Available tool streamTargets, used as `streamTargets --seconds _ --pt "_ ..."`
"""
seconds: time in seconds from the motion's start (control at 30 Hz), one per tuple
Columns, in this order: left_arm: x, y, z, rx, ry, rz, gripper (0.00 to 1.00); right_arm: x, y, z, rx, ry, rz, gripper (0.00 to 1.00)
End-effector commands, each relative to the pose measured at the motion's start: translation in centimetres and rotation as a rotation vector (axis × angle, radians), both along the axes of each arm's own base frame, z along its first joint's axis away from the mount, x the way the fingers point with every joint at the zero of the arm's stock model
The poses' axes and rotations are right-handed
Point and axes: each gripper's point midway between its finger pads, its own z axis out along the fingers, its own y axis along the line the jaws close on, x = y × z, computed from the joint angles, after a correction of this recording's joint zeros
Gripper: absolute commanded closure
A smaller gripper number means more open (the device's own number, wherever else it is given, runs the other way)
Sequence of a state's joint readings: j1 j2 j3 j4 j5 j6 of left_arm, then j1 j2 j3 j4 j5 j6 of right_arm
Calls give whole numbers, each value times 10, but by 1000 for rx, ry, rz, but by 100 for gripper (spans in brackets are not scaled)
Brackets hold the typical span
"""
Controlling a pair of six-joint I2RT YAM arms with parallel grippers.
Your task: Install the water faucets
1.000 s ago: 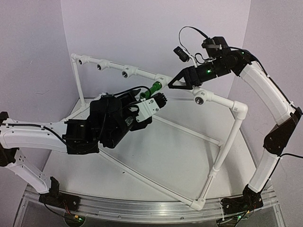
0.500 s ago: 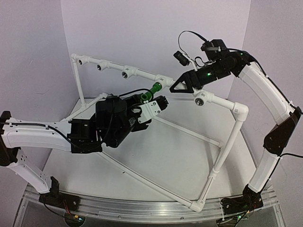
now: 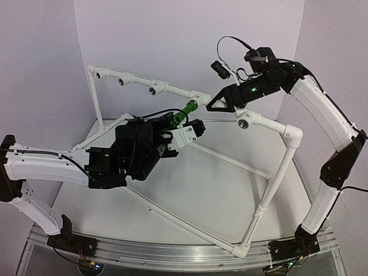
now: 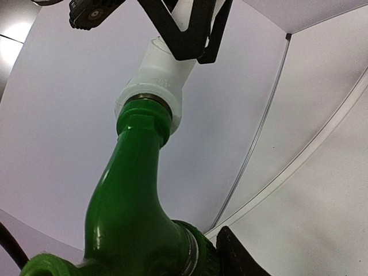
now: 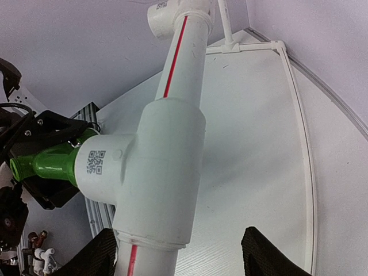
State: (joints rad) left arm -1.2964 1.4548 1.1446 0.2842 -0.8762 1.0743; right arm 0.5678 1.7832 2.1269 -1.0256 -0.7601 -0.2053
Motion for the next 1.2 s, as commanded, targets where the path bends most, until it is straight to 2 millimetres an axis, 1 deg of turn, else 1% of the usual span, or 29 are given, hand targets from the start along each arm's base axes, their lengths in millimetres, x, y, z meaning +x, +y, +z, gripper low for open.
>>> streamTargets --seconds 0.0,0.17,0.33,0.53,0.83,0.97,1.17 --pt "1 6 23 -31 -80 14 63 -17 -5 -14 -56 64 23 43" --pt "1 8 28 -21 -106 24 55 -15 -4 -16 -59 66 23 47" --pt "1 12 37 -6 -164 46 49 -14 -4 -18 -63 67 22 47" --pt "0 18 43 7 -181 50 44 -13 -3 -20 -67 66 20 48" --pt "-3 23 27 67 -143 34 43 -11 -2 -21 -68 67 21 49" --pt "-3 26 24 59 -119 34 38 -10 -1 -20 -65 66 22 49" --pt "-3 26 20 53 -100 30 30 -9 1 -19 -60 68 26 48"
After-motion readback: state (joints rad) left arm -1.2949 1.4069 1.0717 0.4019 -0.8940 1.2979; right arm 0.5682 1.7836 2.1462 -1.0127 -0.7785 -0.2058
